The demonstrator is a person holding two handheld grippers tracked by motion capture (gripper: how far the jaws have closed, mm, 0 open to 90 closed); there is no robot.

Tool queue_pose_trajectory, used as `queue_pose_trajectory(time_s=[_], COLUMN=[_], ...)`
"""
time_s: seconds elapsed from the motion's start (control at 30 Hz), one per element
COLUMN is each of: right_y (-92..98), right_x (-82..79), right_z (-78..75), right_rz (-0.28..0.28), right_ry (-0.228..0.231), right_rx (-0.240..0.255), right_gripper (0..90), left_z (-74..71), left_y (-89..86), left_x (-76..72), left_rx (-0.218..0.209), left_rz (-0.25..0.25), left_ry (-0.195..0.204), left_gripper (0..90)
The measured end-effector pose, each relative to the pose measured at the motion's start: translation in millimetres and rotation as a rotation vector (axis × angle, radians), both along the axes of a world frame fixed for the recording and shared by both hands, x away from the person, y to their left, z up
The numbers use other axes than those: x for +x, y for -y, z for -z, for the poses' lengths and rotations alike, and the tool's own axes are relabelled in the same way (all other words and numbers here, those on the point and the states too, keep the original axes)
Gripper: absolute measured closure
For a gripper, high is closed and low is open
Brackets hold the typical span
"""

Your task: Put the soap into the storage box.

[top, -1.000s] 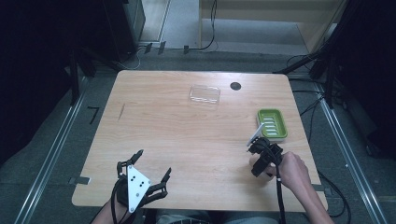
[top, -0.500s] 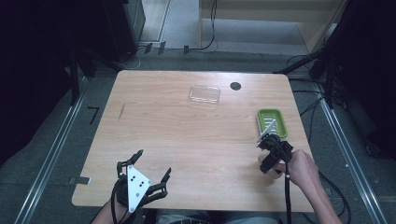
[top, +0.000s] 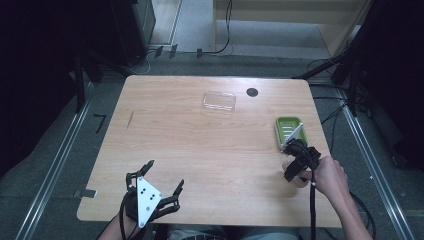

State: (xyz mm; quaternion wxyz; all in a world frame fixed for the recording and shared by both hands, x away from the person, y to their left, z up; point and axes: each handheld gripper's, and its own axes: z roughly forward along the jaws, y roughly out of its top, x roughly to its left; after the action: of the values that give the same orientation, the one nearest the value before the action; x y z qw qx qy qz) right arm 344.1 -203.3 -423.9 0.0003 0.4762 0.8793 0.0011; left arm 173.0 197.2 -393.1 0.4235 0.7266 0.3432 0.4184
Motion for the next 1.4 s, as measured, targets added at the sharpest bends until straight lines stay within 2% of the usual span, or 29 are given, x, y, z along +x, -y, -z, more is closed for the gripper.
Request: queue_pose_trajectory(time_s=[0.27,0.77,1.4], right_y=[9.0,12.9,8.3], right_x=[9.3,28.5,51.8], right_z=[-5.9,-18.3,-27.6], right_rz=[0.046,0.080,0.085], right_ry=[0.008,0.014,0.025], right_rx=[0.002,0.009,0.005], right_gripper=[33.5,33.5,33.5], left_z=[-0.2,0.0,0.2], left_y=[0.7,0.7,0.4], left_x=[-0.1,0.1,0.4], left_rx=[0.007,0.005,0.001], left_rz=[0.003,0.001,0.001], left_ry=[-0.003,-0.002,-0.001], left_gripper=[9.9,9.9,9.9])
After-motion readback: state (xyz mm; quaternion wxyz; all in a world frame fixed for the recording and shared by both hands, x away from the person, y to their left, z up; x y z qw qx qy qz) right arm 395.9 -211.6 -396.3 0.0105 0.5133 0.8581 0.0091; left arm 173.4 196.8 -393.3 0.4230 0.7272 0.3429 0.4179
